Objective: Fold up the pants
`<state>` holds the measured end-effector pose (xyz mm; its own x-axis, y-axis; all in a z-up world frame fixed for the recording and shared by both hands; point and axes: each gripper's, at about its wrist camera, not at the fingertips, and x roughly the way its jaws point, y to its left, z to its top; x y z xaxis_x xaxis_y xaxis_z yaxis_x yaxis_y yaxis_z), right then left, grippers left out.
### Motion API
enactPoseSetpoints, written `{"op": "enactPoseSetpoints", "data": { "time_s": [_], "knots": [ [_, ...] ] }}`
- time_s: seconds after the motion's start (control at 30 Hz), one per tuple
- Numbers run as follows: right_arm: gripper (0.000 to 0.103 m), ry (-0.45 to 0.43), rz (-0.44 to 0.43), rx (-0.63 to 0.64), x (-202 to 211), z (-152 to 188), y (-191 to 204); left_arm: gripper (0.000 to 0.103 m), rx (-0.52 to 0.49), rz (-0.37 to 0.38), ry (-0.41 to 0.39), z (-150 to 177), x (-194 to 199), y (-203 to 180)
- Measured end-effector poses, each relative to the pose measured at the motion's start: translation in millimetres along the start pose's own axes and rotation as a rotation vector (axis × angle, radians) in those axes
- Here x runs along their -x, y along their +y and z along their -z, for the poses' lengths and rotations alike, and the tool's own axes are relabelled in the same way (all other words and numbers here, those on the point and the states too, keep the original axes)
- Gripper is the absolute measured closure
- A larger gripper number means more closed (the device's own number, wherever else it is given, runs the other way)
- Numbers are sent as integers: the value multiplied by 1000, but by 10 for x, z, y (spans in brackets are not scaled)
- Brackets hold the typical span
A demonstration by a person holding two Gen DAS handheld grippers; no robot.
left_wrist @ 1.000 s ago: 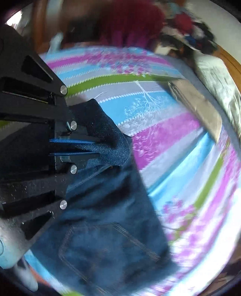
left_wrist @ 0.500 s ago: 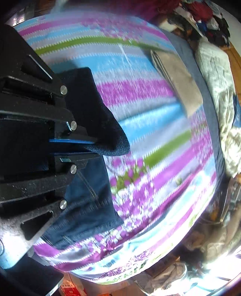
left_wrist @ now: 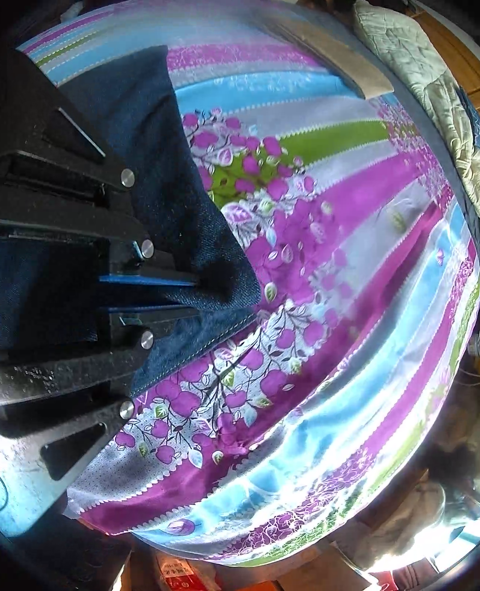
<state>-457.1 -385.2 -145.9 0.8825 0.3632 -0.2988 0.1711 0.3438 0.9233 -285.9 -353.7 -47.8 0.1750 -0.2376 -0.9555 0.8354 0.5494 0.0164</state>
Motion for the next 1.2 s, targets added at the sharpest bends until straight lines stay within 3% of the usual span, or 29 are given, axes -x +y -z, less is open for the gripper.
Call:
{"op": "enactPoseSetpoints", "data": {
  "time_s": [0.1,0.17,0.2,0.3,0.37,0.4,0.43,0.47,0.6,0.7,0.77,0.87,0.97,1.03,1.1,1.17,1.2],
  "knots": [
    [88,-32,-11,-36,188,-32,-92,92,1,1,-4,-9,-7,-47],
    [100,-66,-31,-54,334,-45,-115,92,0,-13,-8,-32,-1,-73],
    [101,-99,-33,-50,445,-85,-85,92,0,-18,-12,-41,-4,-88],
    [100,-117,31,11,638,-221,-45,91,14,-16,-18,-54,-57,-108],
    [90,-24,37,50,568,-223,109,87,28,-3,-18,-64,-112,-109],
    [82,25,38,74,509,-232,128,78,39,20,-17,-66,-123,-101],
    [71,55,35,98,457,-246,160,70,53,56,-20,-63,-115,-85],
    [48,77,37,118,406,-266,197,70,60,74,-28,-63,-97,-82],
    [43,99,98,221,162,-427,369,72,59,103,-35,-32,-32,-65],
    [46,190,120,286,-105,-472,443,71,74,145,-33,33,34,14],
    [57,239,149,323,-255,-451,477,70,83,142,-71,167,191,153],
    [92,230,188,355,-305,-461,525,70,119,124,-184,530,549,509],
    [95,201,155,381,-217,-470,726,69,143,5,-263,981,724,968],
    [95,167,120,384,-53,-541,843,69,219,-10,-225,1228,620,1308],
    [94,152,149,341,58,-636,685,69,267,-2,-182,1425,465,1482],
    [94,228,159,251,-19,-646,344,69,255,-15,-138,1580,263,1489],
    [94,250,203,243,-61,-597,209,69,260,-15,-124,1652,157,1497]
  ]
}}
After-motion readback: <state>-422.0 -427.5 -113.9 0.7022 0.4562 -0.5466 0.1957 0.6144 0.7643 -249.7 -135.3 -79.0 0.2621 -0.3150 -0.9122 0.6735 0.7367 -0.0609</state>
